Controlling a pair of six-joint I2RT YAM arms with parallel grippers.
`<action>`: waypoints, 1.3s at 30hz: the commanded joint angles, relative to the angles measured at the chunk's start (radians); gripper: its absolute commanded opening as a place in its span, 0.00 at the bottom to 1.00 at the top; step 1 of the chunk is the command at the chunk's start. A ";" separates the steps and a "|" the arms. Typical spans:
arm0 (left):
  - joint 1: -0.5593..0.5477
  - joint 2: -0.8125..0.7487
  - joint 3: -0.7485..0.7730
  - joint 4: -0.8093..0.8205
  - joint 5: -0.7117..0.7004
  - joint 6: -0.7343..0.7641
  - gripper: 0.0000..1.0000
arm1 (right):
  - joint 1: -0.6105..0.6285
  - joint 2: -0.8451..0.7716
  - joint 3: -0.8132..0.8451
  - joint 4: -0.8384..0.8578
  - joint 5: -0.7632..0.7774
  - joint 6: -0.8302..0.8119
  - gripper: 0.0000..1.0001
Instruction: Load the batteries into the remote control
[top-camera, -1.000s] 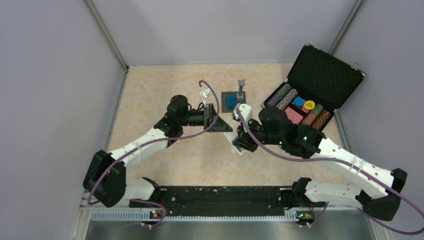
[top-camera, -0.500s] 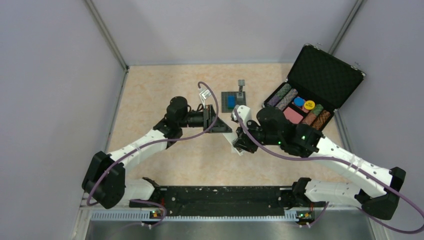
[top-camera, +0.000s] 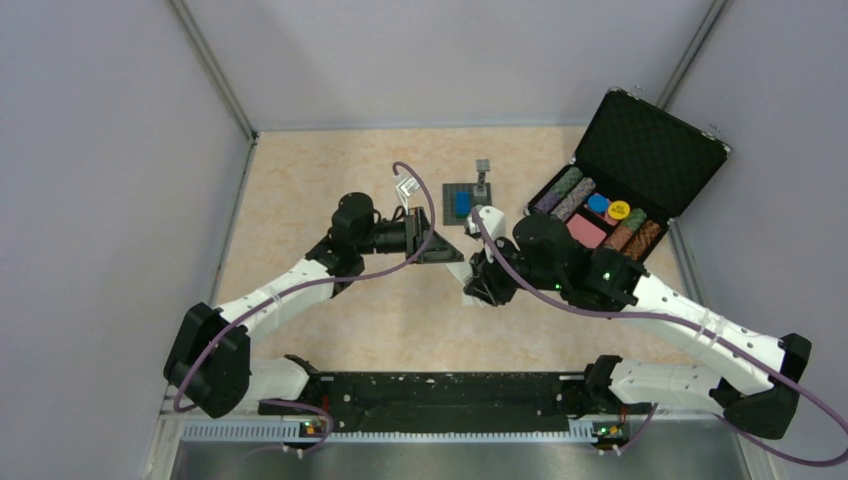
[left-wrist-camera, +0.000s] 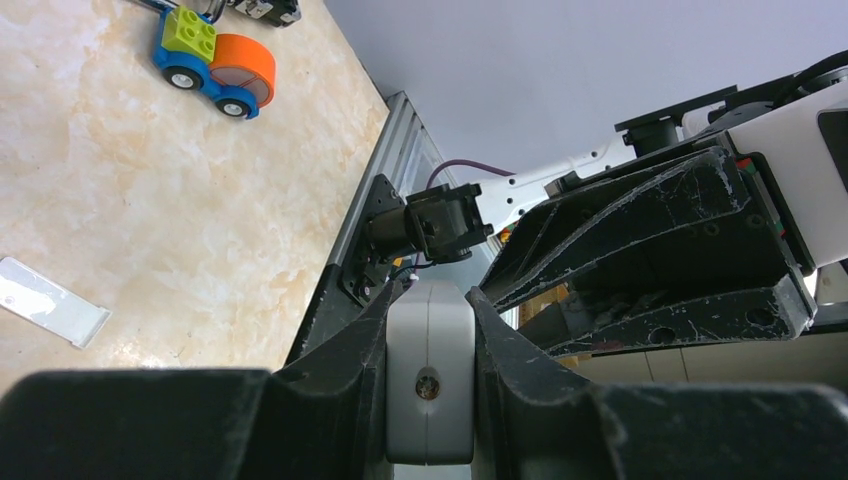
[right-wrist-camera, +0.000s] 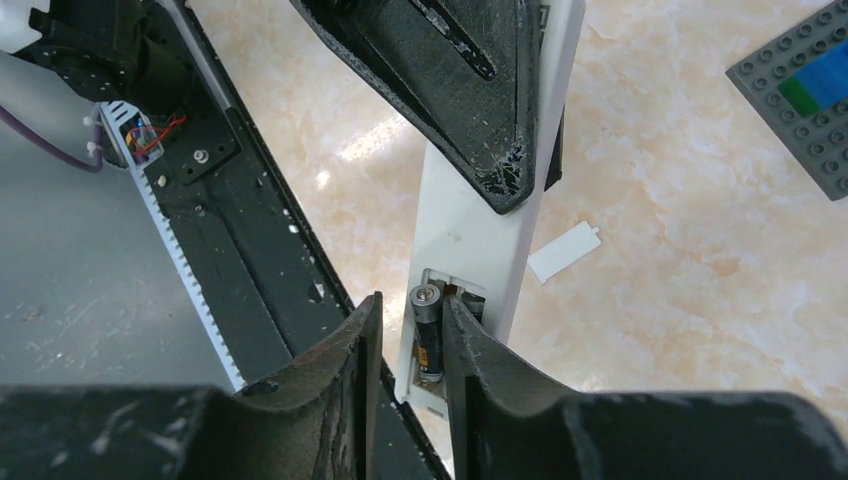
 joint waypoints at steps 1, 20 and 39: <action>0.001 -0.041 0.026 0.063 0.040 -0.011 0.00 | 0.008 -0.015 0.049 0.012 0.056 0.036 0.30; 0.005 -0.072 0.046 -0.032 0.018 0.050 0.00 | 0.003 -0.039 0.142 -0.031 0.247 0.202 0.74; 0.007 -0.128 0.076 0.021 -0.275 -0.074 0.00 | -0.132 -0.032 0.164 -0.184 0.179 0.815 0.99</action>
